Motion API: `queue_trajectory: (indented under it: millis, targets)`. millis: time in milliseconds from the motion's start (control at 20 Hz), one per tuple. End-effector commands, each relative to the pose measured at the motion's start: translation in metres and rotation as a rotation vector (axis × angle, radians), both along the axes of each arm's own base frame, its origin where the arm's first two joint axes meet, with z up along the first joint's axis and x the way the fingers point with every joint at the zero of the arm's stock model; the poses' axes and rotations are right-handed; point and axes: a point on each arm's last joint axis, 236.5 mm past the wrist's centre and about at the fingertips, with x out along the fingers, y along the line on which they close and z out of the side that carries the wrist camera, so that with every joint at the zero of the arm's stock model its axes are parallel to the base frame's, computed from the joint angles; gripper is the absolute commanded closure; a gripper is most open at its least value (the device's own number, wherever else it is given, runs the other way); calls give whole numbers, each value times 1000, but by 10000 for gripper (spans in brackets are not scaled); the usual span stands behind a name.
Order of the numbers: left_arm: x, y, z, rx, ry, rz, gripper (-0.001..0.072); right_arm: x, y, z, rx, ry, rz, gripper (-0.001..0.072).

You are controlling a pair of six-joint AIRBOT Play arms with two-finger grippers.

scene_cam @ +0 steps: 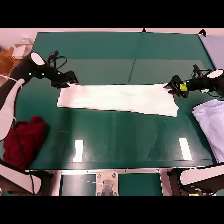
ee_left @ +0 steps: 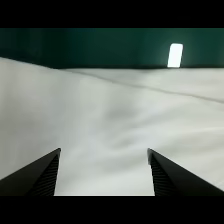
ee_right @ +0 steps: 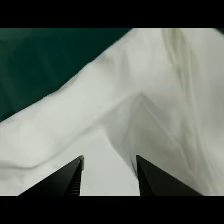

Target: Fold the shirts.

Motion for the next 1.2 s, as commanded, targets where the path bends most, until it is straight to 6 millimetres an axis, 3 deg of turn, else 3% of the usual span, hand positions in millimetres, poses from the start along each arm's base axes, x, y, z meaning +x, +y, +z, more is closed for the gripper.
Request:
queue_trajectory:
  millis: [0,50,150,250,350,500,850,900,950,1050,1100,1150]
  targets:
    - [-7,2,24,-22,56,-45,81,7,-27,8,-48,-53,98,245]
    - [-10,9,38,-16,68,-63,82,-1,-43,14,-73,-46,131,153]
    - [-16,22,61,-11,81,-82,82,-19,-70,13,-108,-20,167,103]
    - [-16,27,72,-5,74,-88,82,-34,-81,-2,-92,13,202,103]
    - [-14,25,74,-10,62,-84,82,-45,-75,-23,-39,57,249,55]
    - [-12,21,76,-30,55,-81,82,-44,-55,-48,74,48,302,55]
    - [-12,13,81,-73,57,-74,101,-31,-22,-67,193,5,341,57]
    - [-11,9,83,-89,53,-77,102,-29,-18,-67,191,7,346,111]
    - [-11,4,83,-87,46,-84,102,-27,-13,-68,185,4,355,331]
    - [-9,-14,84,-75,5,-140,102,-23,-3,-69,175,3,366,483]
    - [-7,-29,85,-71,-22,-173,103,-22,2,-68,174,3,378,631]
    - [-5,-44,86,-72,-46,-191,168,-20,5,-67,172,2,386,691]
